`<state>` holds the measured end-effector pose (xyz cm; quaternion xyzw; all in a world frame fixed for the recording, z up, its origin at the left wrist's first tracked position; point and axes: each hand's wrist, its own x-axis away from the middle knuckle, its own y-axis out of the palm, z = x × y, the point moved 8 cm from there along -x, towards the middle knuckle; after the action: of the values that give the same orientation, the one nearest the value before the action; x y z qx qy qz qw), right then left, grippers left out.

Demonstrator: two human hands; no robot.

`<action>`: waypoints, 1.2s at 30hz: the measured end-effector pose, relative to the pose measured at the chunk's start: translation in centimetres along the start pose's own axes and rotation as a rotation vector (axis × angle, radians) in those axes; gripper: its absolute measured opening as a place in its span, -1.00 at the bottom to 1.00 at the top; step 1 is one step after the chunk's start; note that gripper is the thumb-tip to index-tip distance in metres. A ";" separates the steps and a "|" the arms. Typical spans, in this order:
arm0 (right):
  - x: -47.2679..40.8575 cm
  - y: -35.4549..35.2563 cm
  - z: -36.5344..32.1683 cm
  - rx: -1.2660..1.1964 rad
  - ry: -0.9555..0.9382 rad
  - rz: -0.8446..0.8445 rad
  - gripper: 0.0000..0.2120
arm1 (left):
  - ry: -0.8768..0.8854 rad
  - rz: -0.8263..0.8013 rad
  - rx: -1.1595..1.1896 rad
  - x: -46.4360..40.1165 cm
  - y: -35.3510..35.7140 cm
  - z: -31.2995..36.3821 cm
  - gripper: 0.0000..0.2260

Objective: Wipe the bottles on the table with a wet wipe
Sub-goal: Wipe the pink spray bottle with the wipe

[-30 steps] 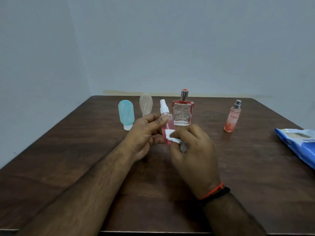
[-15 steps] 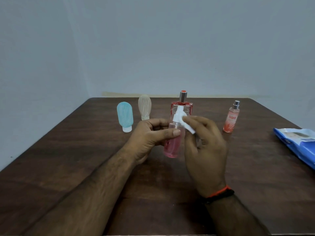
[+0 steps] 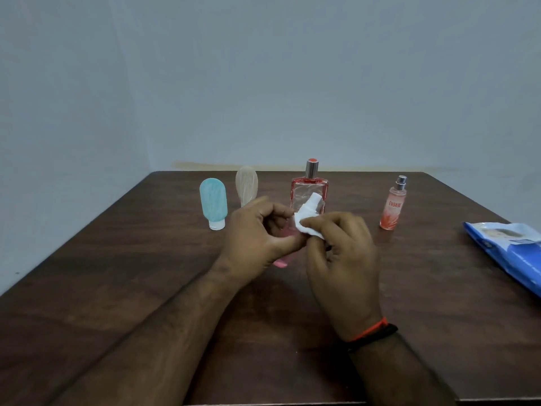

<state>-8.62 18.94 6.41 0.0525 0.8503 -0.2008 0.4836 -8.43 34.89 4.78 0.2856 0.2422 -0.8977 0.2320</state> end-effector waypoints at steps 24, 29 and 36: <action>-0.1 -0.3 2.7 -0.518 0.243 0.103 -0.60 | 0.209 -0.048 -0.203 0.2 0.5 2.2 -0.59; 0.0 2.2 3.5 -0.926 0.409 -0.106 -0.58 | 0.168 -0.171 -0.073 0.1 1.1 1.8 -0.60; -0.3 1.2 3.1 -0.877 0.353 -0.047 -0.75 | -0.189 -0.432 0.512 0.9 3.0 0.3 -0.71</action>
<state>-5.61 18.89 4.89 -0.1427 0.9249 0.1785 0.3038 -7.48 32.17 3.52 0.1923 0.0414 -0.9802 -0.0213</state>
